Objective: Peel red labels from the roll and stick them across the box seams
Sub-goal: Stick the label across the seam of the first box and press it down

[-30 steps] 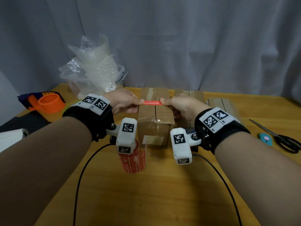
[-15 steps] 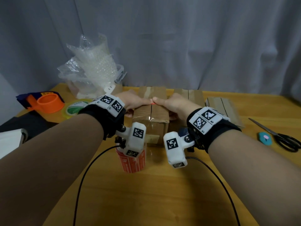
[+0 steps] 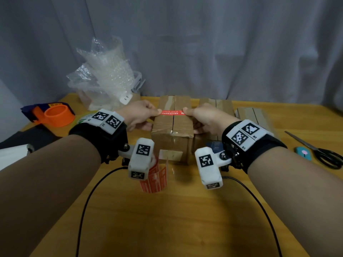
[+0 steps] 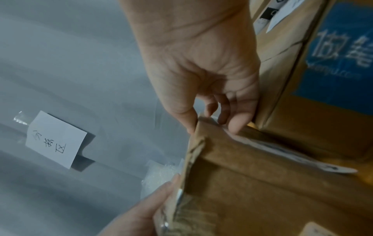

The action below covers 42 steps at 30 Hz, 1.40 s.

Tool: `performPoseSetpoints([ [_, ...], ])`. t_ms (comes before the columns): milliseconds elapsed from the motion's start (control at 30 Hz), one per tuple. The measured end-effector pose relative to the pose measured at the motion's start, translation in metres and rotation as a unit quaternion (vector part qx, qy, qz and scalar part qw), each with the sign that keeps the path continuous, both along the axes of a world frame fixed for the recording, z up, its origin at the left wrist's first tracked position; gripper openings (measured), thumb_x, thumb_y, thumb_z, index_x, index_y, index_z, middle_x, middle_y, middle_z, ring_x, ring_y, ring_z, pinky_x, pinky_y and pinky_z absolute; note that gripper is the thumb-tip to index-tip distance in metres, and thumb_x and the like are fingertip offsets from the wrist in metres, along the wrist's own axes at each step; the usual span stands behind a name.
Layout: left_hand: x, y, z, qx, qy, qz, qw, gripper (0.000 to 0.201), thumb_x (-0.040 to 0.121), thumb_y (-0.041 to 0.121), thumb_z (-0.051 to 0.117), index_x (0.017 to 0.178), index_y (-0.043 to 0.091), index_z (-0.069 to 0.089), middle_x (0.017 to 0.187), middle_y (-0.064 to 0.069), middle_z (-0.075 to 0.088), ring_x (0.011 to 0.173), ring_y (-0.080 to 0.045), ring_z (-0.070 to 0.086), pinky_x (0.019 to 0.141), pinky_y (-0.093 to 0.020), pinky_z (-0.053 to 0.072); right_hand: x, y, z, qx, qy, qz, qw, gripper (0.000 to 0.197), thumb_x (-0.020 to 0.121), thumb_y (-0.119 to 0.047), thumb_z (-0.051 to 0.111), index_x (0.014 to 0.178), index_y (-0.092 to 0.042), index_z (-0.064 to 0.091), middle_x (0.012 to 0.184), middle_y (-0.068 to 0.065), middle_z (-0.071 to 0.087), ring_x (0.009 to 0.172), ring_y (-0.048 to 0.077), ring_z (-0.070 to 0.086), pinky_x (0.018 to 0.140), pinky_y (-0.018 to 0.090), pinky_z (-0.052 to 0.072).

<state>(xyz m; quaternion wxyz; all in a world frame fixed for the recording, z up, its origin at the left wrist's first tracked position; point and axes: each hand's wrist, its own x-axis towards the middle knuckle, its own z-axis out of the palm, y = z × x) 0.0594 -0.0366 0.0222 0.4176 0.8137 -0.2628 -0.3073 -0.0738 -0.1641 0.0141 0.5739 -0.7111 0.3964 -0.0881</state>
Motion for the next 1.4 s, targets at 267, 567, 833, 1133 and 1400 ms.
performPoseSetpoints([
  [267, 0.008, -0.005, 0.005, -0.056, 0.018, 0.048, 0.997, 0.009, 0.095, 0.017, 0.053, 0.089, 0.016, 0.059, 0.082, 0.002, 0.063, 0.063, -0.01, 0.061, 0.035, -0.011, 0.045, 0.008, -0.005, 0.005, 0.02, -0.062, -0.035, 0.997, 0.002, 0.091, -0.01, 0.056, 0.09, -0.009, 0.058, 0.105, 0.016, 0.067, 0.093, 0.027, 0.066, 0.074, 0.032, 0.057],
  [567, 0.013, -0.022, 0.013, -0.064, -0.025, 0.031, 0.997, 0.009, 0.089, 0.012, 0.053, 0.09, 0.01, 0.061, 0.086, -0.015, 0.053, 0.061, -0.019, 0.044, 0.052, -0.025, 0.033, 0.033, -0.006, 0.009, -0.084, -0.054, -0.039, 0.994, 0.025, 0.089, -0.007, 0.056, 0.11, 0.005, 0.063, 0.103, 0.02, 0.067, 0.094, 0.027, 0.062, 0.097, 0.044, 0.05],
  [833, -0.008, 0.002, 0.032, -0.047, -0.187, -0.017, 0.981, 0.04, 0.093, 0.035, 0.054, 0.126, 0.011, 0.056, 0.119, -0.004, 0.06, 0.103, -0.017, 0.054, 0.089, -0.026, 0.039, 0.009, 0.013, 0.021, -0.191, -0.076, -0.056, 0.977, 0.01, 0.09, -0.014, 0.052, 0.086, -0.021, 0.057, 0.087, 0.002, 0.058, 0.09, 0.023, 0.058, 0.088, 0.042, 0.053],
  [1133, -0.08, 0.071, 0.026, 0.079, -0.327, -0.219, 0.916, 0.056, 0.083, 0.055, 0.059, 0.128, 0.02, 0.054, 0.131, -0.004, 0.053, 0.122, -0.022, 0.05, 0.102, -0.035, 0.041, -0.07, 0.082, 0.007, -0.191, -0.083, 0.068, 0.976, 0.02, 0.089, -0.003, 0.053, 0.105, -0.009, 0.063, 0.078, 0.0, 0.057, 0.069, 0.011, 0.054, 0.06, 0.022, 0.048],
  [1400, -0.099, 0.086, -0.017, 0.204, -0.379, -0.244, 0.869, 0.061, 0.082, 0.019, 0.071, 0.135, 0.017, 0.041, 0.13, -0.009, 0.052, 0.111, -0.026, 0.057, 0.088, -0.033, 0.051, -0.102, 0.11, -0.021, -0.26, -0.019, 0.162, 0.952, 0.054, 0.088, 0.005, 0.051, 0.138, -0.013, 0.045, 0.138, 0.007, 0.05, 0.126, 0.019, 0.048, 0.089, 0.02, 0.04],
])
